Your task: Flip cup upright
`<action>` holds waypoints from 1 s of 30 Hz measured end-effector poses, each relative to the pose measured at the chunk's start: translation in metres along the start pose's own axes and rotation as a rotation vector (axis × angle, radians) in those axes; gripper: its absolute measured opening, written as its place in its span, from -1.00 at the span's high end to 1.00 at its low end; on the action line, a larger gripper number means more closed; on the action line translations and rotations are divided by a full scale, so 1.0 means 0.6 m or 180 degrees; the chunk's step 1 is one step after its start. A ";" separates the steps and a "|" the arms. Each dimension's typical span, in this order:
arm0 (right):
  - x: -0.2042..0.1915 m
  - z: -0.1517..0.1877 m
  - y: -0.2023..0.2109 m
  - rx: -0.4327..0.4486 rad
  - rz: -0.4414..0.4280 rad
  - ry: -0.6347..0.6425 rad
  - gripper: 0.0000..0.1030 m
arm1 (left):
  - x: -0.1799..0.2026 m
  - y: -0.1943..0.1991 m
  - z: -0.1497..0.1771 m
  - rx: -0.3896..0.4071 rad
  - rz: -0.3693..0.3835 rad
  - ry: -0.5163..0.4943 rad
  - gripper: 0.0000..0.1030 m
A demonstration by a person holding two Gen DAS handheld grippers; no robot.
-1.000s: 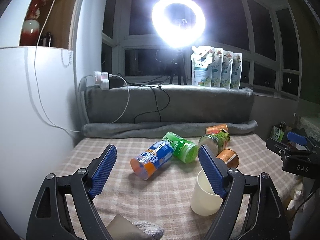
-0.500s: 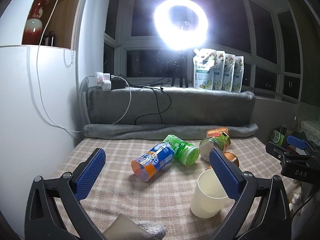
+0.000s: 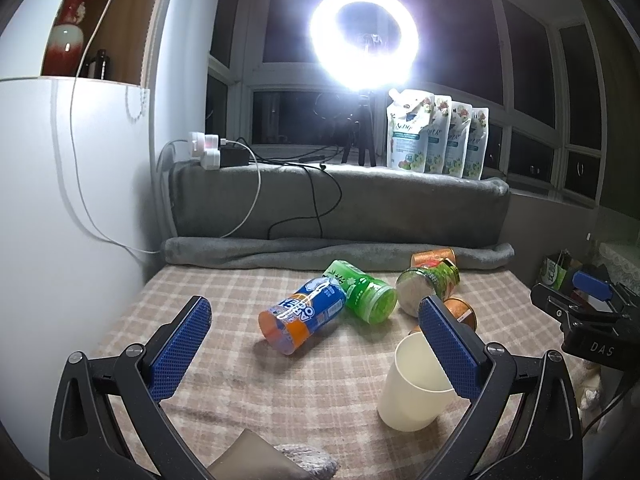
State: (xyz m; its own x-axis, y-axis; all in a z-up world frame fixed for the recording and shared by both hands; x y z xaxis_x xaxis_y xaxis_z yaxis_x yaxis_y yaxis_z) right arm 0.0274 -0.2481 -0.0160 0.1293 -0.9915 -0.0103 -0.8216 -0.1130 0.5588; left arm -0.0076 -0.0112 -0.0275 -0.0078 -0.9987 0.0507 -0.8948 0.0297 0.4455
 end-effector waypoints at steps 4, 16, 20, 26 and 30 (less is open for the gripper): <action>0.000 0.000 0.000 -0.0001 0.0002 0.0000 -1.00 | 0.001 -0.001 0.001 -0.0007 0.0006 -0.0010 -1.00; -0.001 0.000 0.000 0.0000 0.0007 0.0001 -1.00 | 0.000 -0.002 0.002 -0.0006 0.0005 -0.0010 -1.00; -0.002 0.000 0.000 -0.0001 0.0007 0.0002 -1.00 | 0.000 -0.002 0.002 -0.0009 0.0006 -0.0010 -1.00; -0.002 0.000 -0.001 -0.0003 0.0006 0.0006 -1.00 | 0.000 -0.002 0.002 -0.0010 0.0011 -0.0007 -1.00; -0.004 0.001 -0.003 -0.0022 -0.0002 0.0023 -1.00 | -0.001 -0.002 0.001 -0.0008 0.0003 -0.0007 -1.00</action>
Point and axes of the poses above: each gripper's, at about its wrist camera, not at the fingertips, and y roughly against the way its jaws point, x to its right, z to its underside, the point moved 5 cm from there along -y, roughly the way its jaws point, and after that the axes turned 6 degrees about -x, right-handed, at the moved point
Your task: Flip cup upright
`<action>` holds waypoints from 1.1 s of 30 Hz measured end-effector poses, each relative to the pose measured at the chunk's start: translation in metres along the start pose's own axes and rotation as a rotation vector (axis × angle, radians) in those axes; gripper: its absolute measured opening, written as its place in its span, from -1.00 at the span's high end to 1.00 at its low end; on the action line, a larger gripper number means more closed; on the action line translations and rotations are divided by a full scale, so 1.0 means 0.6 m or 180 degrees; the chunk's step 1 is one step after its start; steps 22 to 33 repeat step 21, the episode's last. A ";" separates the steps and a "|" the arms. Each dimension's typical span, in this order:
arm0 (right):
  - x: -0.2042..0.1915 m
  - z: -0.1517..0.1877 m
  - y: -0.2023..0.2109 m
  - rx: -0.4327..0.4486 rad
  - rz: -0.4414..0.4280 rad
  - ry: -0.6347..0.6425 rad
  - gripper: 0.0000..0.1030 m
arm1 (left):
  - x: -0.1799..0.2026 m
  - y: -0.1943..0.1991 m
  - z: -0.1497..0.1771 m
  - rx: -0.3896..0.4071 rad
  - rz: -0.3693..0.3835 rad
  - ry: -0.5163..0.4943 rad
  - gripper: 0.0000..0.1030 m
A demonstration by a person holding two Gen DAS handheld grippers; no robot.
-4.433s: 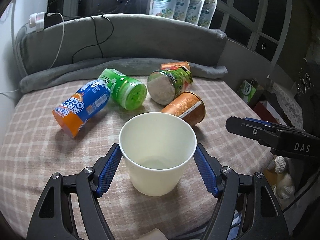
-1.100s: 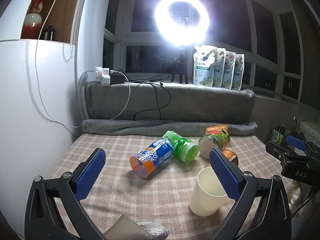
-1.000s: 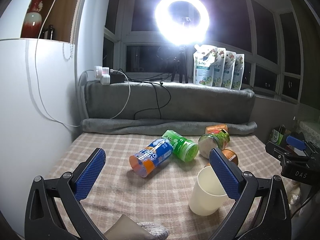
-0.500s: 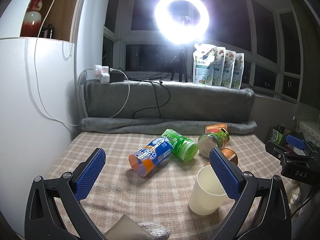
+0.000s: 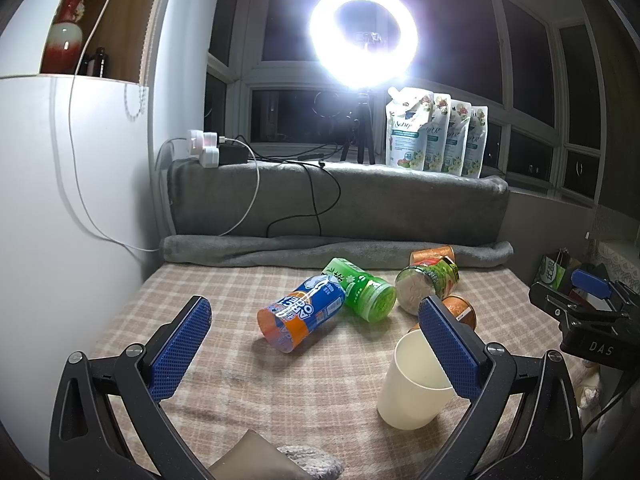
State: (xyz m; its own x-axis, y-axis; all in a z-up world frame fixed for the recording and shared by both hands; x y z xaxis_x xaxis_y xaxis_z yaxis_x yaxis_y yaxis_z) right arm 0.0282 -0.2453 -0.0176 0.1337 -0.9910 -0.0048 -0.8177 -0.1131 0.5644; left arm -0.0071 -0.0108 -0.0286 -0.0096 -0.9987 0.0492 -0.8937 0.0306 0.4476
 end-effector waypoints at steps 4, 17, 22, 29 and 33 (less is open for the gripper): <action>-0.008 0.014 -0.013 -0.0133 -0.0125 0.0087 -1.00 | -0.003 -0.002 0.003 -0.0022 0.0004 0.0024 -1.00; -0.045 0.082 -0.062 -0.0692 -0.0622 0.0394 -1.00 | -0.026 -0.014 0.009 -0.0075 -0.0033 0.0075 -1.00; -0.050 0.078 -0.062 -0.0687 -0.0619 0.0427 -1.00 | -0.031 -0.018 0.010 -0.0060 -0.0071 0.0078 -1.00; -0.050 0.078 -0.062 -0.0687 -0.0619 0.0427 -1.00 | -0.031 -0.018 0.010 -0.0060 -0.0071 0.0078 -1.00; -0.050 0.078 -0.062 -0.0687 -0.0619 0.0427 -1.00 | -0.031 -0.018 0.010 -0.0060 -0.0071 0.0078 -1.00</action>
Point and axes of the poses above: each gripper's, at about its wrist camera, not at the fingertips, and y roughly against the way its jaws point, x to its right, z to its underside, the point moved 5 cm from there along -y, roughly the way its jaws point, and after that the axes turned 6 degrees about -x, right-handed, at the moved point
